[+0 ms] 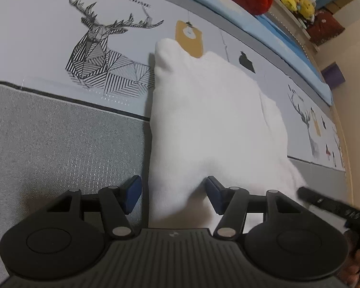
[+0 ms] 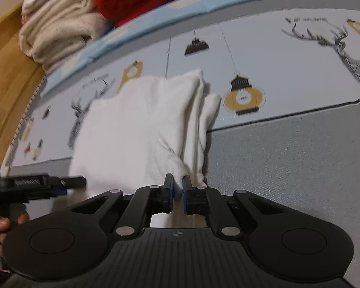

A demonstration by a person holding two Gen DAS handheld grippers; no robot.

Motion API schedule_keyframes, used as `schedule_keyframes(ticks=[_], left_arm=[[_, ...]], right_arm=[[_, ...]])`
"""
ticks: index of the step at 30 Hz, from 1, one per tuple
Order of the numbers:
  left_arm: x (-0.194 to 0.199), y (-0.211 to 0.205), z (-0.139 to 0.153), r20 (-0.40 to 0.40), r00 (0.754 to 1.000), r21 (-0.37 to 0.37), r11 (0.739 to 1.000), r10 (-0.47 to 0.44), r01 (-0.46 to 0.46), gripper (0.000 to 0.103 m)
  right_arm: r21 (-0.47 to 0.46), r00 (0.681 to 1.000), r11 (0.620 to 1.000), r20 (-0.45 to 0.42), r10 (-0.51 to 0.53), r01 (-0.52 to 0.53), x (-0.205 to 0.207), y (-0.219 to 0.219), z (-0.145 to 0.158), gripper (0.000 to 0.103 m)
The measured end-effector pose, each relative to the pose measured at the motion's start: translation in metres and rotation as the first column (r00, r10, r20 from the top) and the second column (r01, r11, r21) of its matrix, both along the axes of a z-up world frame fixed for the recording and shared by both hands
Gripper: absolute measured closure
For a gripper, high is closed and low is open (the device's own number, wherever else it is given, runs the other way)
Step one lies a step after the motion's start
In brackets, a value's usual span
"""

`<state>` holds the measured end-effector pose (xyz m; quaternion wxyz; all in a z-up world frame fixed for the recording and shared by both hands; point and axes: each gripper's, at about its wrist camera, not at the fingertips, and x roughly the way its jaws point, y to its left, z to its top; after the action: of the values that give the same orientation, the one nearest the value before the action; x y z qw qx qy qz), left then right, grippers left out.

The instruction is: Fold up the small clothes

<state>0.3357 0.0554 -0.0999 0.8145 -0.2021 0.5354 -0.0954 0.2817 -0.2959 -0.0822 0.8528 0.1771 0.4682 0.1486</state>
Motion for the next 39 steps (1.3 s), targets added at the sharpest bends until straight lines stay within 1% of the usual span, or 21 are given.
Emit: schedule_keyframes(ticks=[2,5,6,7,9,11,13,14,15,16,17,19,20,21,23,26,29,31,35,37,39], left_arm=[[-0.002,-0.002,0.003,0.008,0.999,0.029,0.999,-0.032,0.032,0.039],[-0.005,-0.010,-0.004,-0.047,0.996,0.129,0.988,-0.080,0.086,0.038],[-0.007,-0.011,-0.005,-0.058,0.994,0.150,0.984,-0.090,0.098,0.038],[-0.009,-0.014,-0.004,-0.058,0.993,0.169,0.979,-0.104,0.112,0.038],[-0.014,-0.017,0.000,-0.044,0.992,0.183,0.975,-0.121,0.127,0.039],[-0.018,-0.020,0.000,-0.042,0.988,0.200,0.968,-0.148,0.153,0.039],[-0.023,-0.025,-0.007,-0.070,0.982,0.269,0.944,-0.177,0.189,0.037],[-0.027,-0.027,-0.007,-0.063,0.978,0.300,0.931,-0.198,0.208,0.036],[-0.031,-0.030,-0.004,-0.051,0.977,0.320,0.923,-0.208,0.214,0.036],[-0.035,-0.031,0.001,-0.036,0.977,0.336,0.918,-0.212,0.211,0.036],[-0.041,-0.032,0.008,-0.004,0.977,0.360,0.911,-0.214,0.201,0.036],[-0.053,-0.032,0.024,0.053,0.977,0.406,0.898,-0.209,0.170,0.034],[-0.060,-0.032,0.032,0.075,0.976,0.417,0.896,-0.204,0.156,0.030],[-0.066,-0.031,0.042,0.101,0.976,0.420,0.897,-0.195,0.136,0.024],[-0.080,-0.030,0.062,0.160,0.975,0.420,0.905,-0.154,0.074,0.017],[-0.102,-0.032,0.088,0.224,0.968,0.400,0.916,-0.117,0.018,0.016],[-0.128,-0.037,0.111,0.280,0.955,0.393,0.919,-0.097,-0.022,0.009],[-0.144,-0.042,0.126,0.311,0.947,0.387,0.921,-0.083,-0.046,0.009],[-0.180,-0.047,0.150,0.358,0.932,0.357,0.931,-0.060,-0.077,0.008],[-0.200,-0.050,0.157,0.384,0.922,0.353,0.931,-0.059,-0.087,0.000],[-0.223,-0.053,0.161,0.410,0.910,0.358,0.929,-0.064,-0.096,0.000]], right_arm=[[0.001,1.000,1.000,-0.013,-0.015,0.015,-0.004,-0.010,0.004,0.097],[-0.054,0.994,0.998,-0.110,-0.024,0.018,-0.003,-0.014,-0.013,0.097],[-0.076,0.991,0.997,-0.135,-0.014,0.004,-0.003,-0.011,-0.019,0.097],[-0.103,0.991,0.995,-0.136,-0.003,-0.012,-0.003,-0.006,-0.022,0.097],[-0.153,0.994,0.988,-0.112,0.014,-0.031,-0.004,0.003,-0.022,0.097],[-0.178,0.994,0.984,-0.105,0.012,-0.030,-0.003,0.007,-0.023,0.097],[-0.214,0.996,0.977,-0.089,-0.004,-0.015,-0.002,0.010,-0.024,0.095],[-0.238,0.997,0.971,-0.079,-0.013,-0.006,-0.002,0.010,-0.023,0.094],[-0.266,0.998,0.964,-0.065,-0.022,0.004,-0.003,0.009,-0.022,0.092],[-0.293,0.998,0.956,-0.045,-0.032,0.018,-0.005,0.009,-0.018,0.082],[-0.314,0.999,0.949,-0.024,-0.042,0.032,-0.007,0.009,-0.014,0.076],[-0.403,0.996,0.911,0.056,-0.073,0.090,-0.017,0.009,0.000,0.076],[-0.429,0.993,0.896,0.094,-0.078,0.111,-0.021,0.007,0.005,0.075],[-0.435,0.988,0.891,0.126,-0.085,0.132,-0.026,0.004,0.013,0.075],[-0.402,0.977,0.897,0.181,-0.116,0.181,-0.038,-0.005,0.033,0.075],[-0.347,0.952,0.911,0.279,-0.129,0.225,-0.066,-0.009,0.064,0.074],[-0.313,0.934,0.926,0.345,-0.096,0.211,-0.101,-0.004,0.089,0.073],[-0.306,0.924,0.933,0.377,-0.066,0.191,-0.126,0.001,0.099,0.072],[-0.306,0.905,0.940,0.424,-0.007,0.150,-0.176,0.013,0.112,0.065],[-0.304,0.902,0.942,0.431,0.007,0.139,-0.196,0.015,0.112,0.060],[-0.291,0.906,0.947,0.424,0.001,0.135,-0.209,0.017,0.107,0.058]])
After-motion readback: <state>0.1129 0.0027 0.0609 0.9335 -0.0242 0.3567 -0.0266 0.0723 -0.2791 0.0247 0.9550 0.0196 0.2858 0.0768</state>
